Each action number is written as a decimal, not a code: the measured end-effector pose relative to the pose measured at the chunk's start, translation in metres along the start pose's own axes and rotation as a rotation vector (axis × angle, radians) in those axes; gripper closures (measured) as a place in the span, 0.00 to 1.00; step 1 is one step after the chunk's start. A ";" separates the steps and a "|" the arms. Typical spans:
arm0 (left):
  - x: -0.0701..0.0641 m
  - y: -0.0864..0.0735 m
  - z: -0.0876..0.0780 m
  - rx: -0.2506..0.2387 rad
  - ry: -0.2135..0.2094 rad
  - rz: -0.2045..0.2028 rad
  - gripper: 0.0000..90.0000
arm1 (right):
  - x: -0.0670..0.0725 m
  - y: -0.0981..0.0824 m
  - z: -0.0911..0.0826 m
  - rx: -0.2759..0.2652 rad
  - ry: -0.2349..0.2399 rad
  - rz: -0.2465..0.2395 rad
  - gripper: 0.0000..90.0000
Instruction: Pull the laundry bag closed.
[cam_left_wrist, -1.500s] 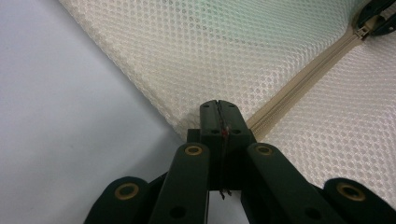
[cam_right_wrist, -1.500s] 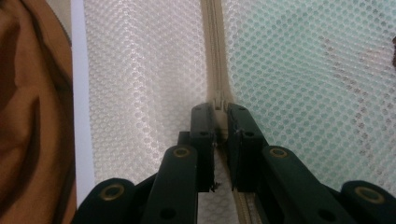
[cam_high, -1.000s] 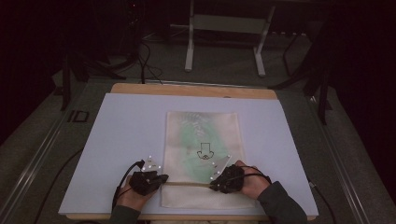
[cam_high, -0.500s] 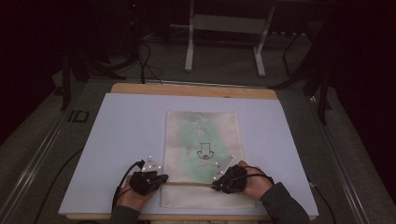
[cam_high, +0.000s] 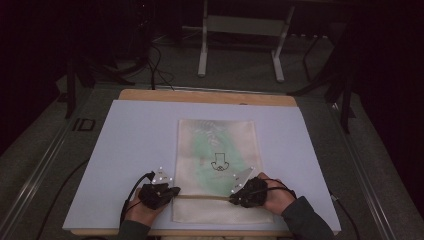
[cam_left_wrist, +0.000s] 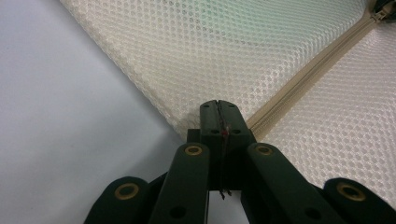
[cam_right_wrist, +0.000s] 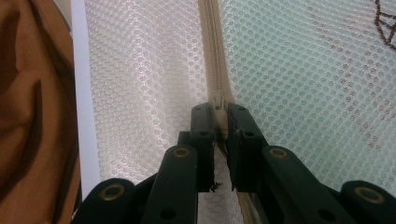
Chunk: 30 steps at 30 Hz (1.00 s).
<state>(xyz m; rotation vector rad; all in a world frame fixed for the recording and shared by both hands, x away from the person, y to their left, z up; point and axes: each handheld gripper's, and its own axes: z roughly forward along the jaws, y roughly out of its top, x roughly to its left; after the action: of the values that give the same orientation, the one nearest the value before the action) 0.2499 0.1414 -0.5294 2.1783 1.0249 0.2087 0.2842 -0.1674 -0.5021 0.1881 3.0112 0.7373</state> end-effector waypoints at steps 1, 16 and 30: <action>0.000 0.000 0.000 0.000 0.001 0.002 0.99 | 0.000 0.000 0.000 -0.003 0.002 0.000 0.91; 0.000 0.000 0.000 -0.003 0.001 -0.004 0.99 | -0.003 -0.009 -0.007 0.004 -0.001 0.012 0.91; -0.001 0.000 0.000 -0.002 0.003 -0.003 0.99 | -0.005 -0.017 -0.013 0.008 -0.011 0.028 0.91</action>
<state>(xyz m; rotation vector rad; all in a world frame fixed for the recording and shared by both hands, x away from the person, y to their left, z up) 0.2495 0.1409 -0.5294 2.1747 1.0290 0.2111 0.2865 -0.1889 -0.4989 0.2348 3.0078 0.7239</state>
